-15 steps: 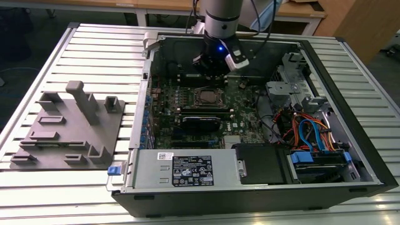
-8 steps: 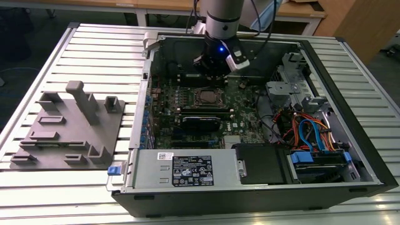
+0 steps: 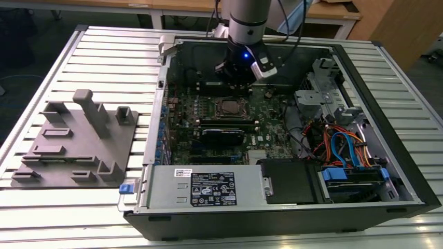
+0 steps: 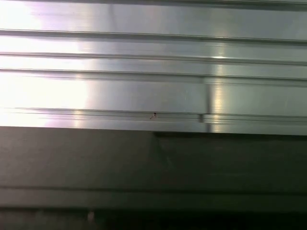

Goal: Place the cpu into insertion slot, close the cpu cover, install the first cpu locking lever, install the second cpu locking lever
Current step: 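Install the first cpu locking lever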

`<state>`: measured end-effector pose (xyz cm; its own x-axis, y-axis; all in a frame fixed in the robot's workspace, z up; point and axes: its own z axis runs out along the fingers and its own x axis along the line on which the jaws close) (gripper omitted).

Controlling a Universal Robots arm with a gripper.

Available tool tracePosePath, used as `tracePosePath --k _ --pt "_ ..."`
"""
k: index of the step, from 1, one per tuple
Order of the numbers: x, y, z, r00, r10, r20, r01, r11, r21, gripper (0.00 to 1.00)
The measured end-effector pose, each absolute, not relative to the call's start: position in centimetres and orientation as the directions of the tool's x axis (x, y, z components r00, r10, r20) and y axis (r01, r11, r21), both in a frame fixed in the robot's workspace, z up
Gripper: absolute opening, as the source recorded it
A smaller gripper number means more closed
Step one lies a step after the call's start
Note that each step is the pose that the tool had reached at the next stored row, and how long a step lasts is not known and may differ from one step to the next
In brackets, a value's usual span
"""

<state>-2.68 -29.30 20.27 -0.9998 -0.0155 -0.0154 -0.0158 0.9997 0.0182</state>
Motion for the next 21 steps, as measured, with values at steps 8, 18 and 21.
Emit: tracePosePath --k 8,18,21 --pt "-2.59 -29.30 19.96 -1.000 -0.012 -0.015 -0.012 1.000 0.019 0.11" --pt "-2.59 -29.30 20.00 -1.000 -0.009 -0.016 -0.009 1.000 0.020 0.11" --pt "-2.59 -29.30 20.03 -1.000 -0.004 -0.015 -0.004 1.000 0.020 0.11"
